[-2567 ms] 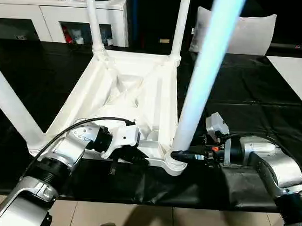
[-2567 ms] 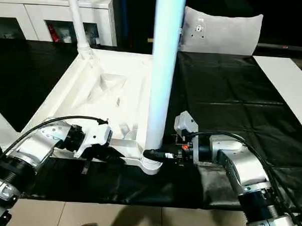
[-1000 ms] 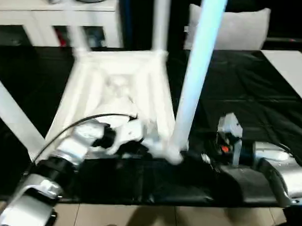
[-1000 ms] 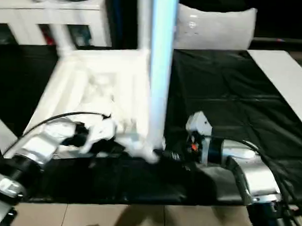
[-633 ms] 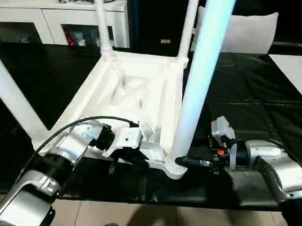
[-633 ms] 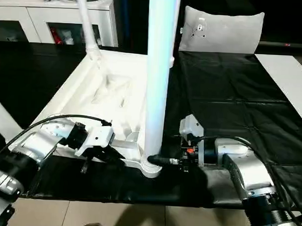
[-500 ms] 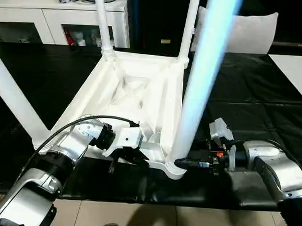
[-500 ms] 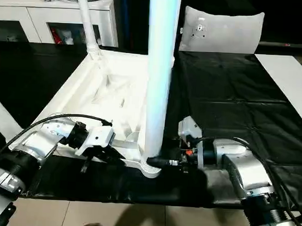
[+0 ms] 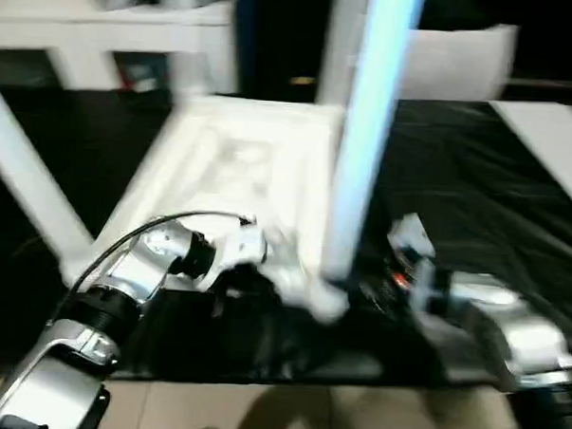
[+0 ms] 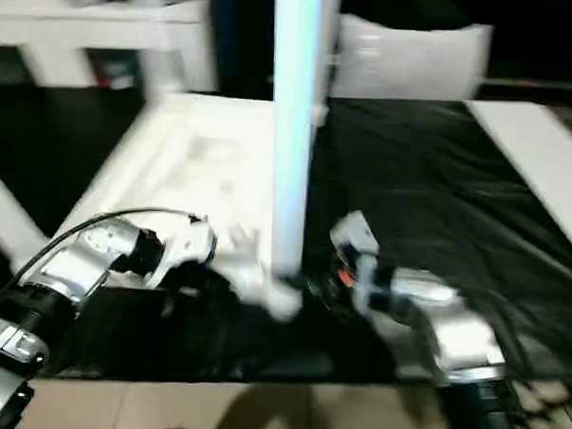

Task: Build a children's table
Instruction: Rotate leg to tighten

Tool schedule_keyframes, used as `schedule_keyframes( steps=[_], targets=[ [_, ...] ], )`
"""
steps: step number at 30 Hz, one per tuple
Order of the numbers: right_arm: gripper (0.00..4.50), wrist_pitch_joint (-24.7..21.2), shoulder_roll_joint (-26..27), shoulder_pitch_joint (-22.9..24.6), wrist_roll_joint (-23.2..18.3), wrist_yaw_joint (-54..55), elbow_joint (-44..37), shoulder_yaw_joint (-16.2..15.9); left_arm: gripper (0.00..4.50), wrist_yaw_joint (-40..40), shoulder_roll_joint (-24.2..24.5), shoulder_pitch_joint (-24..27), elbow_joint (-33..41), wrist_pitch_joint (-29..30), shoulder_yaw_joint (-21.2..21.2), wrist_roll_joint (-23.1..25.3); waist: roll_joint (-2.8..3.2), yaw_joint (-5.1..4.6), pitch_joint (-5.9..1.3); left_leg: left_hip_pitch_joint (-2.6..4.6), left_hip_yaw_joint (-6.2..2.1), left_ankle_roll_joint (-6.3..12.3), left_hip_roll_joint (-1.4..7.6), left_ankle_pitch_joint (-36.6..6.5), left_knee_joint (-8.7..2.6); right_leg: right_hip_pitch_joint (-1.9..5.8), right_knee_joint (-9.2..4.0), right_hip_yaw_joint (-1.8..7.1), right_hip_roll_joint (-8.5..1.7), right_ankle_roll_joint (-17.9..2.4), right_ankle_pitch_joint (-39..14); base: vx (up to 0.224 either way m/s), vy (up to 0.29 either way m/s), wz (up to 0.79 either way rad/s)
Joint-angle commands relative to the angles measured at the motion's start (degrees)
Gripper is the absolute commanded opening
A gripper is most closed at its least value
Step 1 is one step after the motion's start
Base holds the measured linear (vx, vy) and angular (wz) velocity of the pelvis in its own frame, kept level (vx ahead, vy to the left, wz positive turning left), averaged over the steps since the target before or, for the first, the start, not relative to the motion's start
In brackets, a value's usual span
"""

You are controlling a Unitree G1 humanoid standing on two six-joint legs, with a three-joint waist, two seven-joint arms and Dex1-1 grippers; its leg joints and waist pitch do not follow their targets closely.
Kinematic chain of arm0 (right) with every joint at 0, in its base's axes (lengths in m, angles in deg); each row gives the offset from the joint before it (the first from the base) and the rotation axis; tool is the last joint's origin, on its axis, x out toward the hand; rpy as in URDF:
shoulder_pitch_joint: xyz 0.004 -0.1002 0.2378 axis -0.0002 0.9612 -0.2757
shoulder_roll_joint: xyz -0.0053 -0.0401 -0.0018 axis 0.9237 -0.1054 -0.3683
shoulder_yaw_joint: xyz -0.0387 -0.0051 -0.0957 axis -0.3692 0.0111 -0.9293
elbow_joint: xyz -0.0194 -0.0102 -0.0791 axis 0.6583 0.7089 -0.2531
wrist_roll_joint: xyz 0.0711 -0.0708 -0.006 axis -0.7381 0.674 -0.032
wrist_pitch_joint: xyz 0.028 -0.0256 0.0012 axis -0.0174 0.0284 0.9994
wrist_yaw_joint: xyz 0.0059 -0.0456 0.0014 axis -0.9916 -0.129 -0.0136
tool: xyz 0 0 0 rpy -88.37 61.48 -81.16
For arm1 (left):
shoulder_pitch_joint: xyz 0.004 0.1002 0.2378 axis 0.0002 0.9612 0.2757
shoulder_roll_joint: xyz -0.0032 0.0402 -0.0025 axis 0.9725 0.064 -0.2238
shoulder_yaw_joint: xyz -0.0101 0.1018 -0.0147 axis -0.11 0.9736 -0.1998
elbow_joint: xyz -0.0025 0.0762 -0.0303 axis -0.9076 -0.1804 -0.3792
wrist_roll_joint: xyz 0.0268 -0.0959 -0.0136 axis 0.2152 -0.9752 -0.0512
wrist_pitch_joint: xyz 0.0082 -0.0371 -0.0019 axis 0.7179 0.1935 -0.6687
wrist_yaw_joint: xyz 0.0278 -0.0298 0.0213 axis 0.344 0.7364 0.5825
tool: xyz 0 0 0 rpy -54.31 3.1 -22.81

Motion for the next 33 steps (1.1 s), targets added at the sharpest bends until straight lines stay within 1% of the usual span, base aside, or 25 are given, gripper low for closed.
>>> schedule_keyframes(
  steps=[1,2,4,5,6,7,8,9,11,12,13,15,17,18,19,20,21,23,24,25,26,28,29,31,33],
  targets=[
    [1.93,-3.06,6.34,-2.61,2.0,11.01,2.2,-1.51,0.0,8.17,-5.58,-0.91,4.12,4.68,-1.28,-0.49,-0.49,0.07,-3.36,-0.07,0.14,-0.48,0.26,-13.12,-4.36,2.78,-5.49,1.94,-2.3,-8.72,-20.96,0.0,0.0,0.0],
    [1.93,-3.18,6.95,-2.82,2.27,12.2,2.41,-1.32,0.0,9.06,-6.03,-0.98,4.22,5.19,-1.38,-0.32,-0.57,-0.31,-3.28,-0.13,0.23,-0.59,0.24,-13.03,-4.32,2.65,-5.49,2.0,-2.21,-9.13,-20.33,0.0,0.0,0.0],
    [1.93,-3.51,12.33,-4.78,4.65,22.72,4.41,0.6,0.0,17.93,-10.41,-2.04,4.14,8.68,-2.39,1.46,-0.62,-0.77,-3.4,0.01,0.17,-0.76,0.07,-12.83,-4.23,2.56,-5.67,1.87,-2.19,-9.07,-20.83,0.0,0.0,0.0],
    [1.93,-3.2,12.85,-5.01,5.08,23.73,4.67,0.68,0.0,19.06,-11.02,-2.15,4.09,9.01,-2.51,1.68,-0.62,-0.87,-3.4,0.03,0.25,-0.7,0.03,-12.71,-4.18,2.5,-5.79,1.91,-2.13,-9.07,-20.69,0.0,0.0,0.0],
    [1.93,-1.54,13.87,-5.55,6.2,25.33,5.35,0.44,0.0,22.32,-12.91,-2.48,3.79,9.55,-2.86,2.24,-0.52,-0.94,-3.54,-0.13,0.14,-0.48,0.06,-12.18,-4.16,2.77,-5.61,1.9,-2.12,-9.16,-19.17,0.0,0.0,0.0],
    [1.93,-1.27,13.95,-5.61,6.31,25.41,5.43,0.37,0.0,22.72,-13.15,-2.53,3.72,9.55,-2.91,2.3,-0.53,-0.97,-3.56,-0.16,0.14,-0.21,0.08,-11.84,-4.18,2.8,-5.65,1.9,-2.06,-9.23,-18.09,0.0,0.0,0.0],
    [1.93,0.44,14.38,-5.79,6.88,25.76,5.67,0.25,0.0,24.01,-14.17,-2.66,3.65,9.64,-2.86,2.47,-0.29,-0.87,-3.72,-0.14,0.16,0.31,0.13,-10.96,-4.08,2.85,-5.42,1.95,-2.01,-9.81,-14.92,0.0,0.0,0.0],
    [2.49,1.69,14.77,-5.75,6.8,26.0,5.62,0.8,0.0,24.03,-14.46,-2.67,3.78,9.27,-2.53,2.57,-0.41,-0.76,-3.95,-0.14,0.28,1.15,0.06,-9.32,-3.88,3.04,-5.2,1.95,-1.94,-10.47,-11.01,0.0,0.0,0.0],
    [2.62,2.0,14.83,-5.59,6.62,26.04,5.31,1.19,0.0,23.96,-14.38,-2.6,4.06,9.22,-2.31,2.6,-0.4,-0.65,-4.07,-0.45,0.25,2.52,0.01,-7.06,-3.83,3.37,-4.73,1.9,-1.86,-11.62,-6.53,0.0,0.0,0.0],
    [2.68,2.65,14.01,-4.96,6.93,25.22,4.59,1.3,0.0,23.22,-13.62,-2.22,4.55,8.49,-1.84,3.16,-0.21,-0.59,-4.17,-0.34,0.27,3.03,0.08,-6.33,-3.73,3.39,-4.56,1.88,-1.9,-12.2,-4.74,0.0,0.0,0.0],
    [2.68,2.94,13.48,-4.42,6.69,24.35,4.0,1.57,0.0,22.41,-12.97,-1.91,4.88,7.98,-1.69,3.38,-0.25,-0.57,-4.16,-0.33,0.3,3.3,0.1,-6.1,-3.69,3.4,-4.53,1.88,-1.89,-12.48,-3.97,0.0,0.0,0.0],
    [3.01,3.14,13.06,-4.01,6.4,23.69,3.57,1.82,0.0,21.78,-12.47,-1.68,5.06,7.52,-1.63,3.48,-0.21,-0.46,-4.18,-0.32,0.33,3.92,0.1,-5.58,-3.61,3.51,-4.35,1.92,-1.89,-13.09,-2.17,0.0,0.0,0.0],
    [3.08,4.16,10.25,-2.6,5.66,20.79,2.42,2.35,0.0,19.4,-10.43,-0.77,5.48,5.51,-1.53,3.36,-0.15,-0.36,-4.02,-0.24,0.39,4.22,0.12,-7.06,-3.7,3.51,-4.59,1.89,-1.98,-13.21,-3.65,0.0,0.0,0.0],
    [3.27,4.42,9.3,-2.24,5.43,19.67,2.22,2.4,0.0,18.56,-9.84,-0.5,5.6,5.1,-1.48,3.23,-0.18,-0.27,-3.98,-0.19,0.39,4.05,0.21,-8.09,-3.76,3.56,-4.71,1.89,-2.03,-12.97,-5.13,0.0,0.0,0.0],
    [3.39,6.25,7.61,-1.76,5.31,17.51,2.48,2.74,0.0,16.43,-8.73,0.05,5.77,3.93,-1.18,2.68,-0.01,-0.28,-3.83,-0.1,0.4,3.85,0.23,-9.07,-3.86,3.38,-4.87,1.88,-2.03,-12.92,-6.51,0.0,0.0,0.0],
    [3.39,6.25,7.61,-1.76,5.31,17.51,2.48,2.74,0.0,16.43,-8.73,0.05,5.77,3.93,-1.18,2.68,-0.09,-0.25,-3.82,-0.11,0.44,3.75,0.25,-9.72,-3.88,3.37,-5.04,1.9,-2.08,-12.67,-7.43,0.0,0.0,0.0],
    [3.51,8.03,4.98,-1.19,4.78,13.46,2.83,2.91,0.0,12.55,-7.13,0.91,5.89,0.79,-0.54,1.77,-0.12,-0.11,-3.77,-0.06,0.4,3.61,0.22,-10.63,-3.9,3.39,-5.28,1.88,-2.13,-12.38,-9.0,0.0,0.0,0.0],
    [3.64,11.15,0.73,-0.3,4.12,6.47,3.42,2.77,0.0,7.58,-4.83,2.07,6.24,-0.79,0.29,0.6,-0.14,0.09,-3.77,-0.08,0.38,3.44,0.37,-11.54,-3.93,3.49,-5.25,1.95,-2.24,-12.04,-9.99,0.0,0.0,0.0],
    [3.76,11.21,-1.24,0.23,3.28,2.58,3.02,2.43,0.0,5.16,-3.71,2.33,6.06,-2.68,0.82,0.32,-0.07,0.03,-3.74,-0.2,0.38,3.46,0.52,-11.24,-3.99,3.42,-5.05,2.04,-2.19,-12.33,-8.98,0.0,0.0,0.0],
    [3.85,11.2,-2.61,0.46,2.74,0.13,2.77,2.31,0.0,3.57,-2.92,2.34,5.73,-3.66,1.12,0.2,-0.22,0.25,-3.88,0.13,0.51,4.09,0.45,-11.71,-3.81,3.27,-5.08,2.0,-2.01,-12.61,-8.36,0.0,0.0,0.0],
    [3.9,11.03,-3.85,0.6,2.2,-1.99,2.55,2.24,0.0,2.0,-2.19,2.27,5.28,-4.91,1.38,0.1,0.01,0.38,-3.76,-0.02,0.45,4.43,0.56,-11.27,-3.87,3.24,-4.87,2.01,-2.15,-13.22,-7.78,0.0,0.0,0.0],
    [3.9,10.16,-4.77,0.53,0.86,-4.42,2.07,2.31,0.0,0.14,-1.41,2.14,4.81,-6.14,1.61,-0.13,-0.17,0.55,-3.79,0.05,0.5,4.45,0.64,-10.97,-3.87,3.2,-4.77,1.99,-2.11,-13.49,-7.47,0.0,0.0,0.0],
    [3.9,9.72,-6.29,0.38,-0.29,-7.76,1.62,1.82,0.0,-2.55,-0.44,1.93,4.16,-7.31,1.81,-0.6,-0.1,0.83,-3.87,0.15,0.46,4.5,0.59,-10.93,-3.84,3.2,-4.76,1.89,-2.11,-13.63,-7.76,0.0,0.0,0.0],
    [3.9,9.16,-8.19,0.44,-1.5,-12.13,0.98,0.67,0.0,-5.79,0.71,1.63,3.56,-8.66,2.26,-1.01,-0.28,1.35,-3.94,0.24,0.59,4.65,0.88,-10.0,-3.78,3.12,-4.51,2.03,-2.13,-14.06,-6.34,0.0,0.0,0.0],
    [3.9,8.91,-9.99,0.38,-2.51,-16.33,0.9,-0.71,0.0,-8.66,1.79,1.27,2.91,-9.91,2.9,-1.22,-0.3,1.62,-4.03,0.26,0.63,5.0,0.82,-9.77,-3.67,3.23,-4.41,2.0,-2.15,-14.33,-5.64,0.0,0.0,0.0]
  ],
)
